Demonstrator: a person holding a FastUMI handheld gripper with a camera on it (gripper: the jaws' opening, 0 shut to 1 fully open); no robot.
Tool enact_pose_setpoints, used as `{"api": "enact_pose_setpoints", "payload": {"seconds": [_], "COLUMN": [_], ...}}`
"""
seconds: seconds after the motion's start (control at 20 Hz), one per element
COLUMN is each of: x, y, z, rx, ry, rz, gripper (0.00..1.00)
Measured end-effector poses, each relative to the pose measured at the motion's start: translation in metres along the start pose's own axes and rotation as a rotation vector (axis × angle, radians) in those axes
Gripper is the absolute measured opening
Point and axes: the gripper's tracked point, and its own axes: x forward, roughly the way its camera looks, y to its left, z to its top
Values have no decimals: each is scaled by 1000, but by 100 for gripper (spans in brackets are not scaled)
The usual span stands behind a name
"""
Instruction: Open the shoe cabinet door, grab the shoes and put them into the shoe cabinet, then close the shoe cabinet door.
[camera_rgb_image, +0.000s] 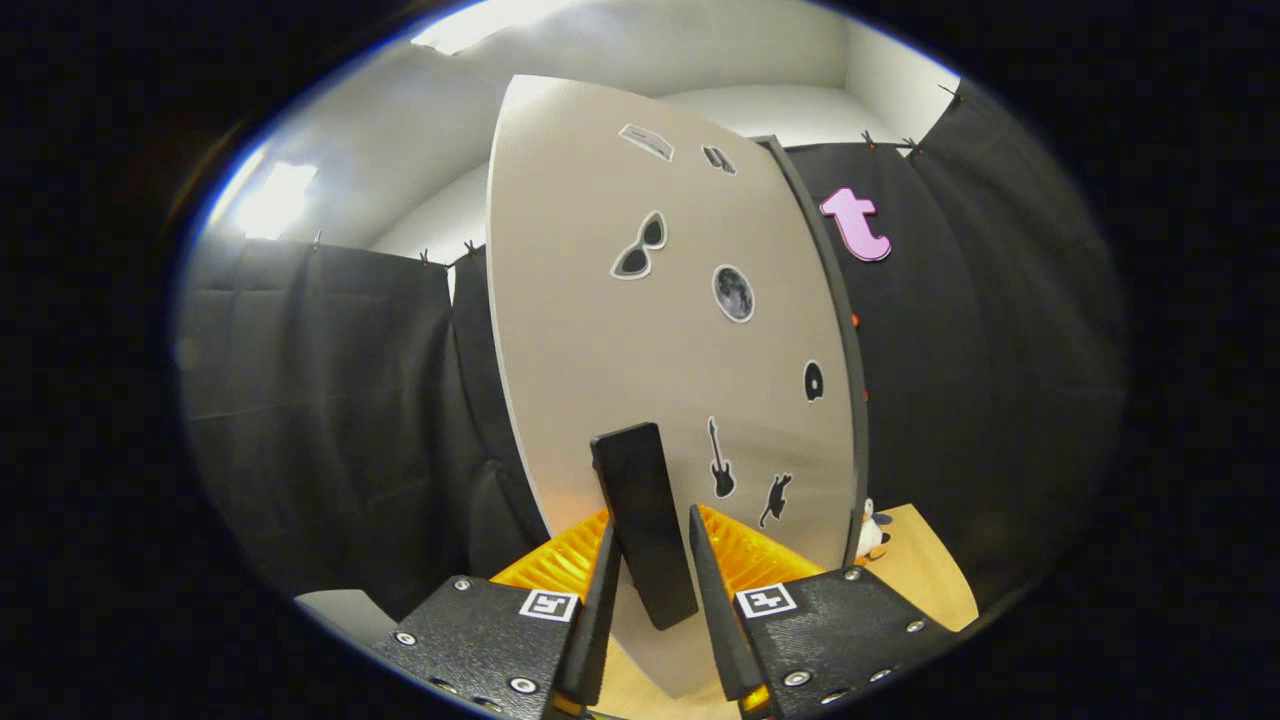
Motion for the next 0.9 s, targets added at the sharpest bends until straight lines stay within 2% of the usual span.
{"api": "enact_pose_setpoints", "payload": {"seconds": [0.2,0.45,0.9], "x": [3,6,11], "y": [5,7,4], "z": [-8,-12,-14], "rx": [-51,-76,-134], "ry": [18,35,55], "rz": [51,76,59], "gripper": [44,44,44]}}
